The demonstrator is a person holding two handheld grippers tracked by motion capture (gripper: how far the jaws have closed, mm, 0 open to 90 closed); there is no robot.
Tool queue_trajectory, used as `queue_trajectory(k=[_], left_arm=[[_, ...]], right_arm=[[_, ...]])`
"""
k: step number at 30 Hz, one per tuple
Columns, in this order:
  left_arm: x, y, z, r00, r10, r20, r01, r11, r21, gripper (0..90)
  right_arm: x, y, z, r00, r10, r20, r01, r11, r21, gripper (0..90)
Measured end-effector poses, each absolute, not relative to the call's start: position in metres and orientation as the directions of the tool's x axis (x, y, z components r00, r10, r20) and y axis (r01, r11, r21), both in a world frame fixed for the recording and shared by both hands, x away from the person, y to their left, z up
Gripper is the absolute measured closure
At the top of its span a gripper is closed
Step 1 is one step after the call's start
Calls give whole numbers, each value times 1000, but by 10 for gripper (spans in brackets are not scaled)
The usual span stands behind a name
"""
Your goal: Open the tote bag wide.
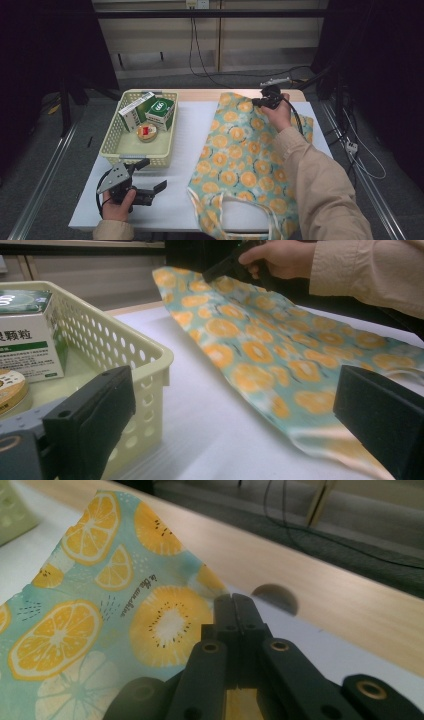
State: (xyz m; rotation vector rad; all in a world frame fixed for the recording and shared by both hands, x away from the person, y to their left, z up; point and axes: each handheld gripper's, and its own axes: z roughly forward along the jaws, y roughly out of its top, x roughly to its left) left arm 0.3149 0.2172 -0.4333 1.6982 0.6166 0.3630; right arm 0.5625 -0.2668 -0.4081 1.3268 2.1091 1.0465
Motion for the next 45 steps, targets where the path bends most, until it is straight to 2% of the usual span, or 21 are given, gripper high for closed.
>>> queue_trajectory(k=[2,3,4,5,8,11,19,21,25,28,29,34,40,45], left_arm=[[316,218,-434,809,580,-95,205,-126,971,30],[316,218,-434,808,581,-98,207,-125,970,30],[316,217,-434,808,581,-99,207,-122,971,30],[316,217,-434,808,580,-99,209,-125,970,30],[316,216,-435,813,574,-96,206,-131,970,30],[317,215,-435,813,572,-107,212,-121,970,30],[315,216,-434,814,574,-89,198,-131,971,29],[314,216,-434,814,574,-87,197,-132,971,29],[313,213,-433,817,571,-85,194,-133,972,30],[312,211,-432,819,569,-72,189,-149,971,29],[311,211,-432,821,566,-69,188,-154,970,29],[310,210,-434,821,567,-73,194,-156,969,29],[311,209,-433,822,565,-73,193,-155,969,29],[310,210,-433,821,567,-66,189,-161,969,29]], right_arm=[[569,-269,-409,-423,904,61,584,220,782,887],[571,-269,-410,-421,904,71,593,215,776,731],[571,-266,-410,-424,905,31,578,243,779,610],[569,-263,-409,-423,906,13,578,258,774,561],[559,-256,-408,-501,865,13,560,312,767,558],[541,-250,-407,-562,826,37,549,339,763,495],[470,-235,-406,-685,727,48,506,427,749,409],[450,-229,-409,-711,704,-2,488,495,719,394],[411,-223,-416,-742,670,17,474,506,721,384],[386,-219,-424,-754,657,-15,468,553,690,383],[374,-219,-430,-770,636,51,481,525,702,382],[350,-217,-432,-796,602,60,456,533,713,382],[319,-205,-436,-846,522,111,429,542,722,420],[308,-193,-442,-876,467,119,399,564,723,460]])
